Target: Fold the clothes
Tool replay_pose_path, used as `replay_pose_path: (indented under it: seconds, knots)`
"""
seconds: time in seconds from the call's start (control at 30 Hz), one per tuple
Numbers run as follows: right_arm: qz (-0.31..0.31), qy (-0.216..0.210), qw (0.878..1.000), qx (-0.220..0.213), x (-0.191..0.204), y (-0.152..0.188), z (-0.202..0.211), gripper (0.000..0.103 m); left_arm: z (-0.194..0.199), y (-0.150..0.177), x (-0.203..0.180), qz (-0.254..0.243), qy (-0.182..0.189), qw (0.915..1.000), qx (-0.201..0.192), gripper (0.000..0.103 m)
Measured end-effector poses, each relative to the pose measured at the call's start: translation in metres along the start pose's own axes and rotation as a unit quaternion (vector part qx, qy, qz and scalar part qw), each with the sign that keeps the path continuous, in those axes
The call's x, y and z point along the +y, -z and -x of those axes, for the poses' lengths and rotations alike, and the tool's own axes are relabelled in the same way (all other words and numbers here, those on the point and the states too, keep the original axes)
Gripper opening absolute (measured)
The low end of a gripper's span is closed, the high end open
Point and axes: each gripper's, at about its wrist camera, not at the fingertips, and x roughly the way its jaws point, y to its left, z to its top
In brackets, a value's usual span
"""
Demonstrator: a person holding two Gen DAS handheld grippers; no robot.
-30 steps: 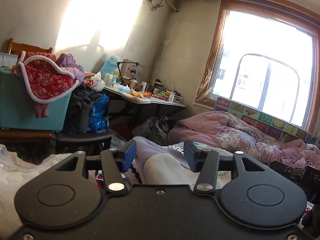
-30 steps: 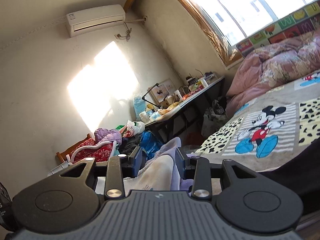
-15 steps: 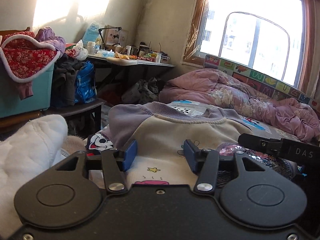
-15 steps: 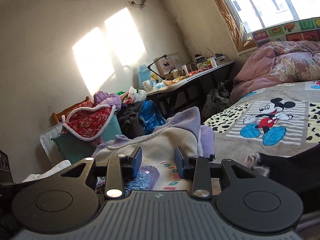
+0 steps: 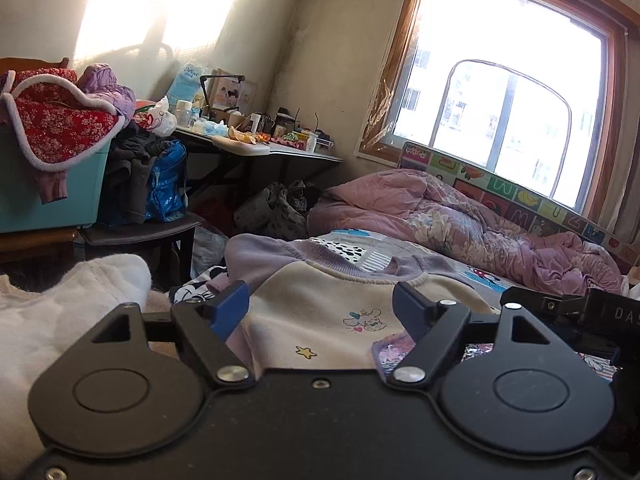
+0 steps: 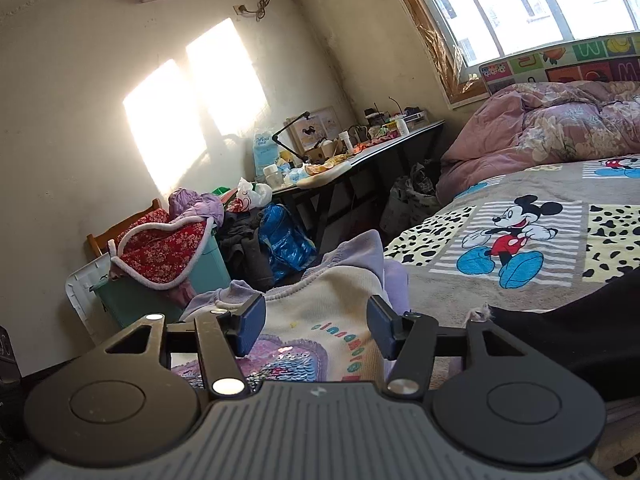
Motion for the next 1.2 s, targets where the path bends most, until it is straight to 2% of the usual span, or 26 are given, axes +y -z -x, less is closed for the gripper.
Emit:
replay_pose_path:
  seconds: [0.07, 0.13, 0.2, 0.37, 0.53, 0.63, 0.8, 0.9, 1.07, 1.2]
  knots:
    - [0.0, 0.012, 1.0, 0.005, 0.005, -0.001, 0.012, 0.075, 0.013, -0.004, -0.001, -0.001, -0.001, 1.0, -0.006, 0.085]
    - [0.003, 0.023, 1.0, 0.012, 0.011, -0.002, 0.024, 0.079, 0.025, -0.008, -0.002, -0.002, -0.002, 0.9999, -0.012, 0.093]
    - [0.011, 0.036, 0.999, 0.023, 0.02, 0.001, 0.035, 0.09, 0.038, -0.012, -0.003, -0.003, -0.002, 0.9998, -0.018, 0.102]
    - [0.02, 0.054, 0.997, 0.043, 0.039, 0.012, 0.06, 0.102, 0.067, -0.018, -0.007, -0.015, -0.017, 0.9995, -0.022, 0.103]
    - [0.032, 0.073, 0.994, 0.07, 0.056, 0.018, 0.076, 0.103, 0.093, -0.018, -0.015, -0.033, -0.039, 0.9984, -0.025, 0.103]
    - [0.047, 0.086, 0.992, 0.081, 0.066, 0.02, 0.088, 0.103, 0.109, -0.012, -0.021, -0.043, -0.065, 0.9965, -0.029, 0.103]
    - [0.062, 0.112, 0.987, 0.1, 0.08, 0.024, 0.104, 0.103, 0.121, 0.001, -0.031, -0.022, -0.079, 0.9965, 0.018, 0.103]
    - [0.076, 0.126, 0.983, 0.11, 0.089, 0.029, 0.115, 0.103, 0.126, 0.008, -0.044, -0.041, -0.072, 0.9953, 0.05, 0.103]
    - [0.091, 0.142, 0.978, 0.122, 0.101, 0.036, 0.133, 0.103, 0.139, 0.016, -0.063, -0.081, -0.091, 0.9907, 0.061, 0.103]
    - [0.101, 0.154, 0.975, 0.124, 0.105, 0.038, 0.15, 0.103, 0.152, 0.017, -0.065, -0.064, -0.084, 0.9918, 0.072, 0.103]
